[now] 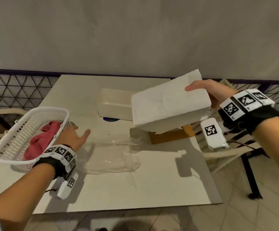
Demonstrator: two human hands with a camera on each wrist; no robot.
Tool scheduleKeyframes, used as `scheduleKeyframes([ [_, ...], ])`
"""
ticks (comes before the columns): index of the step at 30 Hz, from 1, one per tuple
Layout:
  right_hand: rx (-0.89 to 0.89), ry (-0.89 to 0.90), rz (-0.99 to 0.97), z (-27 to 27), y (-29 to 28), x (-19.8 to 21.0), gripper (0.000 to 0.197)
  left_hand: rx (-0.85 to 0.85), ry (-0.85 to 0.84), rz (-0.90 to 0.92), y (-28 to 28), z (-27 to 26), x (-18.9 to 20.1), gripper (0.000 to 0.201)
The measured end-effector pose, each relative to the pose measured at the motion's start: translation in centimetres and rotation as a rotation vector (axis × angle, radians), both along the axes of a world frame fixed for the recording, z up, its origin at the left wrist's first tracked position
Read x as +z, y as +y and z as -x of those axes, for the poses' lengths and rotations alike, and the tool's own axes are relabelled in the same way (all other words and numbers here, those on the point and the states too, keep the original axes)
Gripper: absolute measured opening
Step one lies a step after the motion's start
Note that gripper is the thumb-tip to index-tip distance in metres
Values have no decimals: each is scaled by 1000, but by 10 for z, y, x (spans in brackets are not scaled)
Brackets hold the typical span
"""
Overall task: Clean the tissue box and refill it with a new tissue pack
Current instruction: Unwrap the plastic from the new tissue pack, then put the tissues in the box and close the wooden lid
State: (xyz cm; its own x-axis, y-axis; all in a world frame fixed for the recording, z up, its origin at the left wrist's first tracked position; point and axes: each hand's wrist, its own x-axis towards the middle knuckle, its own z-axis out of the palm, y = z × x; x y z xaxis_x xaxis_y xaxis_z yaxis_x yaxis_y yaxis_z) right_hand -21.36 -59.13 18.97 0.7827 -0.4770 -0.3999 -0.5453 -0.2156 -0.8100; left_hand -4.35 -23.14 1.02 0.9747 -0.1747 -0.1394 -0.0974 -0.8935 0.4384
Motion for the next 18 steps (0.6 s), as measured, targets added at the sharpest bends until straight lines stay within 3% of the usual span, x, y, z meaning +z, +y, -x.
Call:
scheduleKeyframes([
  [4, 109, -70, -1, -32, 28, 35, 46, -105, 25, 183, -36, -5, 40, 59],
  [7, 186, -112, -61, -50, 52, 55, 24, -46, 352, 558, -60, -2, 55, 62],
  [9, 200, -147, -76, -59, 63, 62, 38, 24, 555, 749, -66, 3, 60, 65],
  [11, 160, -190, -166, -68, 64, 60, 62, 64, 659, 868, -68, 5, 61, 69],
  [12, 149, -226, -237, -72, 64, 58, 63, 83, 685, 931, -69, 4, 60, 69],
  [16, 204, -340, -521, -84, 67, 48, 18, 183, 774, 1180, -74, 0, 57, 58],
  [18, 190, -371, -606, -94, 67, 40, 16, 182, 856, 1272, -79, -3, 55, 47],
])
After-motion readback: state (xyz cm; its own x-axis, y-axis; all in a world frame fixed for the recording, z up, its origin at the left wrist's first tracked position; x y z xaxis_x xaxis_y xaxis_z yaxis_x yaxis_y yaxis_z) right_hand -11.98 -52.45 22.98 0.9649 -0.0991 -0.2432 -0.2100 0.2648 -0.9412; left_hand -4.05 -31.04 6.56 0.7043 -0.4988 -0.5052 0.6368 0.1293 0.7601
